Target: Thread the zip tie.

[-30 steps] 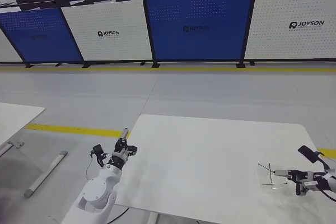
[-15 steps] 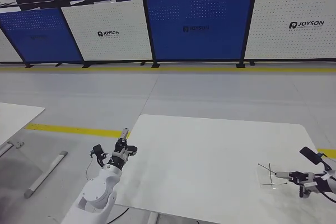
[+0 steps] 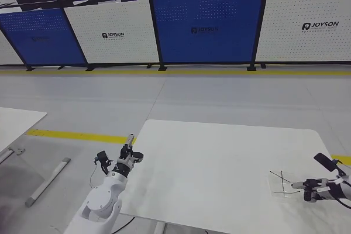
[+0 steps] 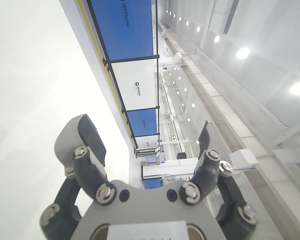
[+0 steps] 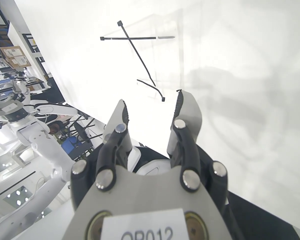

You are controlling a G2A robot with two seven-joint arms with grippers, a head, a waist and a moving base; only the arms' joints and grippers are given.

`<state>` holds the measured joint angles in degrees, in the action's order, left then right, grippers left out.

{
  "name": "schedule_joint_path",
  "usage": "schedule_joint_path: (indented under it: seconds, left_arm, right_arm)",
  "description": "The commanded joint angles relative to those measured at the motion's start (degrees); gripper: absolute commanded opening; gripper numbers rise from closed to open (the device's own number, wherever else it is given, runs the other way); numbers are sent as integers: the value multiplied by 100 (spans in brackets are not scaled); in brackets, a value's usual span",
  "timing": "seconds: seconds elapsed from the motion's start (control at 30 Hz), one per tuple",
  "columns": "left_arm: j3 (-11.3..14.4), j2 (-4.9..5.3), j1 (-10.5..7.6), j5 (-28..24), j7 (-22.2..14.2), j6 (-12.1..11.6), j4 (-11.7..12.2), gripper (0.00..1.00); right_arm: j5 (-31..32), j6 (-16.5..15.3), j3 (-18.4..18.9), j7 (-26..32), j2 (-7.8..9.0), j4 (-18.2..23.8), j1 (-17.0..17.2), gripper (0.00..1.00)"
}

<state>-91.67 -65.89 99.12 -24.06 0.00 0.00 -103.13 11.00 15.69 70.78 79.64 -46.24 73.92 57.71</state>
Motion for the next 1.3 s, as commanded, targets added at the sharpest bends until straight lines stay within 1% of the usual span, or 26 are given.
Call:
schedule_joint_path:
  seconds: [0.0,0.1,0.17,0.2,0.27,0.37,0.47,0.53,0.6,0.87,1.03,1.13,1.27]
  left_arm:
    - [0,0,0,0,0,0,0,100]
    - [0,0,0,0,0,0,0,100]
    - [0,0,0,0,0,0,0,100]
    - [0,0,0,0,0,0,0,100]
    - [0,0,0,0,0,0,0,100]
    - [0,0,0,0,0,0,0,100]
    - [0,0,0,0,0,0,0,100]
    - [0,0,0,0,0,0,0,100]
    - [0,0,0,0,0,0,0,100]
    - [0,0,0,0,0,0,0,100]
    - [0,0,0,0,0,0,0,100]
    - [0,0,0,0,0,0,0,100]
    - [0,0,0,0,0,0,0,100]
  right_arm:
    - [42,43,-18,-2,5,4,-6,36]
    - [71,112,-43,-19,6,20,-18,30]
    - [98,213,-66,-56,4,12,-38,29]
    - [87,213,-79,-54,2,21,-41,28]
    - [79,200,-94,-49,2,6,-54,22]
    - [90,197,-116,-35,5,-13,-70,23]
    - [127,231,-160,-17,4,-31,-96,21]
    - [146,253,-193,-10,0,-52,-124,23]
    - [153,261,-234,0,-6,-88,-159,21]
    - [178,309,-419,0,-28,-211,-310,23]
    - [167,318,-545,0,-41,-327,-420,22]
    - [163,337,-606,0,-47,-379,-481,20]
    - [138,312,-655,0,-47,-434,-531,9]
